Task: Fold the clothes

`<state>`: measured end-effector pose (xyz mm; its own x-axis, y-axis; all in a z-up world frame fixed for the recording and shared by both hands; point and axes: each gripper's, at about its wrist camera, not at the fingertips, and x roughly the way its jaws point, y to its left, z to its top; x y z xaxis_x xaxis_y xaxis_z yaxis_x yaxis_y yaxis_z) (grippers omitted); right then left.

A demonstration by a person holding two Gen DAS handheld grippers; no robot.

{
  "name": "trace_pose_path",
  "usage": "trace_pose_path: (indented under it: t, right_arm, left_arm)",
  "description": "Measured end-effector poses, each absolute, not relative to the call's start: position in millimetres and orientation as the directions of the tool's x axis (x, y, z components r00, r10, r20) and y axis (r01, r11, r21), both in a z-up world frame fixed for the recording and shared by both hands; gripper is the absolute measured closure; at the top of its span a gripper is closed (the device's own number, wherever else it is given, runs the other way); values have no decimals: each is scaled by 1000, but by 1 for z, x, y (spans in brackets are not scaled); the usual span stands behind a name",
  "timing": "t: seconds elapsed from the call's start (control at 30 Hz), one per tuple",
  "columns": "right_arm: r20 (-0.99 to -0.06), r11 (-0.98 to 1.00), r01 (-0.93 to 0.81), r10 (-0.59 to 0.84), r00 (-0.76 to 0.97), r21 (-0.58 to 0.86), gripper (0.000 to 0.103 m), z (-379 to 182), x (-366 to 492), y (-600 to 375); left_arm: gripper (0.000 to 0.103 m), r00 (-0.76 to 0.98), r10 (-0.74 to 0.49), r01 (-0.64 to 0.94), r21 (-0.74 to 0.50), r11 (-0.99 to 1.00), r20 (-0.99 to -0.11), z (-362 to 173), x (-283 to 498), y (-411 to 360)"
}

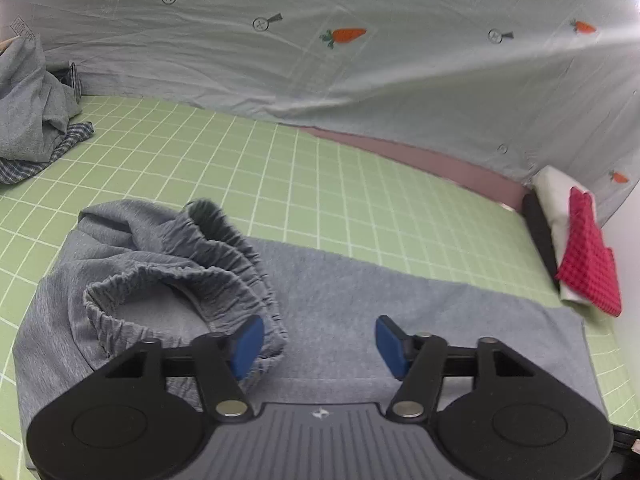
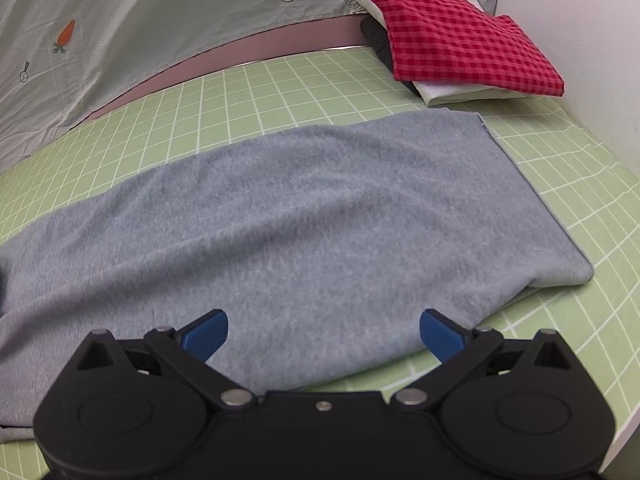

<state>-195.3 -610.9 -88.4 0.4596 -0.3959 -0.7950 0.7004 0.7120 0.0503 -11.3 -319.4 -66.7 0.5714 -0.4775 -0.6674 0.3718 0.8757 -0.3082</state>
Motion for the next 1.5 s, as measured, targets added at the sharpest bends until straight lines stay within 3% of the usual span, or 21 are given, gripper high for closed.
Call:
trace_pose_path:
  t: [0.07,0.3,0.73,0.97,1.23,1.5]
  right_arm:
    - [-793,716,697,-395,464,52,0,-88,-196,-619]
    - [-799,715,696,-381,465,64,0,-95,-196,-619]
    - [-777,716,698,-428,461,19,0,-85,-139,-551]
    - [-750,765,642,-395,531,52,0,-80,-71,-461]
    - [-695,820,565,-353,627,93,0,-88,-25,-332]
    - [-703,876,480,-314,639,45,0,-90,2,-265]
  left_arm:
    - [29,615,-466,364,-295,883,-636,-57,-21,-311]
    - [31,673,-240,165,-175,971,-700,-54,-16,-257]
    - [30,583,-116,86,-81,993,-804,-65,9,-175]
    - [22,552,-144,150,-72,986,-821,-66,28,-131]
    - [21,512,-169,208,-69,976,-842,-80,47,-83]
    - [19,492,-178,189,-95,977,-852,-82,48,-52]
